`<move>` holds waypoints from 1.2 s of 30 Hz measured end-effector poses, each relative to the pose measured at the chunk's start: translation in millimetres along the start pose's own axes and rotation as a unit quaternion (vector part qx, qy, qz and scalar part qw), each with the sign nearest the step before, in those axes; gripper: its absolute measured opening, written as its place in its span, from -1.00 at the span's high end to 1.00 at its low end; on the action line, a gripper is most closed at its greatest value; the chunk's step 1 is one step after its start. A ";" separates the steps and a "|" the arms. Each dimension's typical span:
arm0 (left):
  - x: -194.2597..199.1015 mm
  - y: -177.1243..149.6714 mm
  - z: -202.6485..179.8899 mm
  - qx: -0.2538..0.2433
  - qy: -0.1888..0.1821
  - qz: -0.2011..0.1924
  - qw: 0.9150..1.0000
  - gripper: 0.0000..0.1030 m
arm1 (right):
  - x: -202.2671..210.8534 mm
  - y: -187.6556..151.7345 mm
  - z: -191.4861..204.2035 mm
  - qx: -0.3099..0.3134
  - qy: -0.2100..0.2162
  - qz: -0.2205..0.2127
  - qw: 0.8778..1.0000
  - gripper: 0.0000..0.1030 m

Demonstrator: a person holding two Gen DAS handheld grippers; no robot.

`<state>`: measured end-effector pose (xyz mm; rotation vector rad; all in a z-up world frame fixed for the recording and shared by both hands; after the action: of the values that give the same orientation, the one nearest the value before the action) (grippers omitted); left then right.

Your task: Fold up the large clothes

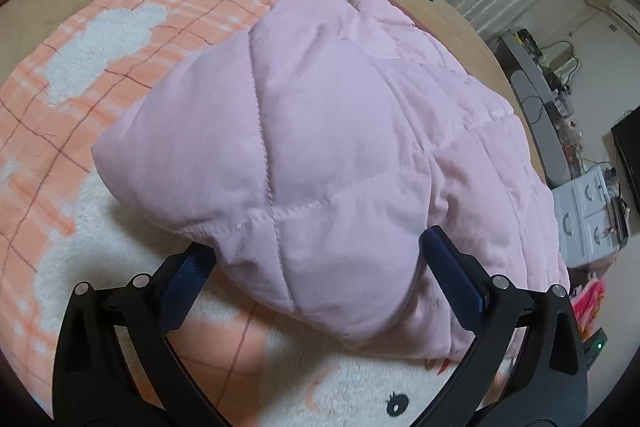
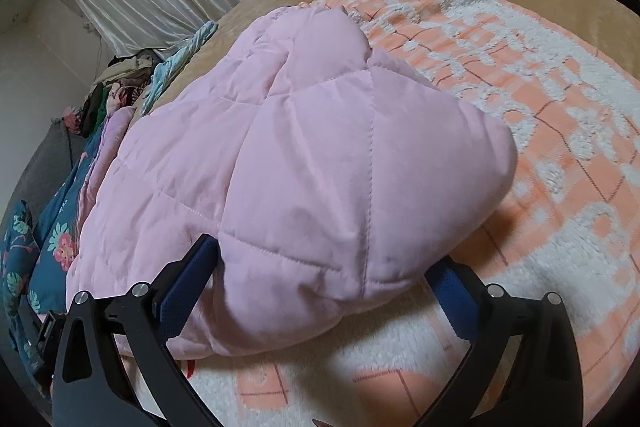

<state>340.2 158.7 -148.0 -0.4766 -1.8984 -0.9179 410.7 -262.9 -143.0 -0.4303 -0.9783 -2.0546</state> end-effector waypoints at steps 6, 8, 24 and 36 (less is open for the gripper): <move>-15.1 -1.2 2.7 0.034 -0.033 0.016 0.999 -0.84 | -11.0 5.2 -5.4 -0.009 0.014 -0.003 1.000 -0.92; -19.7 -1.5 2.1 0.042 -0.046 0.019 0.998 -0.84 | -14.7 6.5 -7.4 -0.016 0.021 -0.004 1.000 -0.92; -30.6 12.5 -13.3 0.043 -0.075 -0.004 0.996 -0.83 | -30.5 19.2 -2.2 -0.010 0.058 -0.015 0.998 -0.52; -1.5 14.9 -34.7 -0.041 -0.034 -0.074 0.996 -0.09 | -34.8 25.5 28.6 0.085 0.031 -0.017 0.996 0.12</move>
<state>370.8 141.9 -133.8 -0.4247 -1.9849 -1.0913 451.4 -232.6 -132.5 -0.2596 -1.1188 -1.9835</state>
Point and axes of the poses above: each gripper's, at about its wrist camera, not at the fingertips, and x roughly against the way its jaws point, z to its left, y to its top, the point moved 8 cm from there along -x, roughly the way its jaws point, and after that the axes turned 14 degrees about y, right-handed, at the moved point
